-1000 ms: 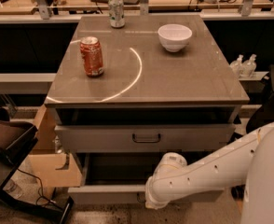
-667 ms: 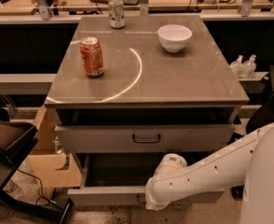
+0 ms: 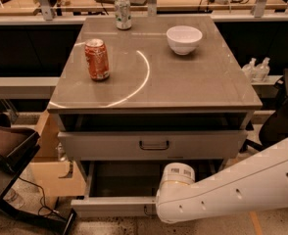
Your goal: Open middle drawer
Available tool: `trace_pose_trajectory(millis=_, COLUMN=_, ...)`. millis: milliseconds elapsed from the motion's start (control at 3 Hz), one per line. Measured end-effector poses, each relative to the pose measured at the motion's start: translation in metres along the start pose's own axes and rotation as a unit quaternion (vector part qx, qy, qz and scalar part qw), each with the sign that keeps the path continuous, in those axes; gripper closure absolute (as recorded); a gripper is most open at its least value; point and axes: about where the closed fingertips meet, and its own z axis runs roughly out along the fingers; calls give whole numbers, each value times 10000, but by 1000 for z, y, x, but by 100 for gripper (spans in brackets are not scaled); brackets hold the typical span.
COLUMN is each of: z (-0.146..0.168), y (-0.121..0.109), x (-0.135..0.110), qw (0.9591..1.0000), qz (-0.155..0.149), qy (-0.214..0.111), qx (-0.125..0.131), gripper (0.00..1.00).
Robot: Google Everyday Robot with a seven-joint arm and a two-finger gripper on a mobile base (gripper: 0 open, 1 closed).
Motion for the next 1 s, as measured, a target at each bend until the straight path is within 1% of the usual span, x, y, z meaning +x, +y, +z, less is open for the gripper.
trace_pose_trajectory(millis=333, z=-28, y=-14, x=13, qw=9996, qz=-25, qy=200, qx=218, gripper=100)
trace_pose_trajectory(millis=667, z=-36, y=-33, x=24, qw=9987, qz=-92, qy=318, qx=381, gripper=100)
trace_pose_trajectory(millis=1000, z=-25, y=-58, x=36, qw=9978, qz=-174, qy=328, qx=547, gripper=100)
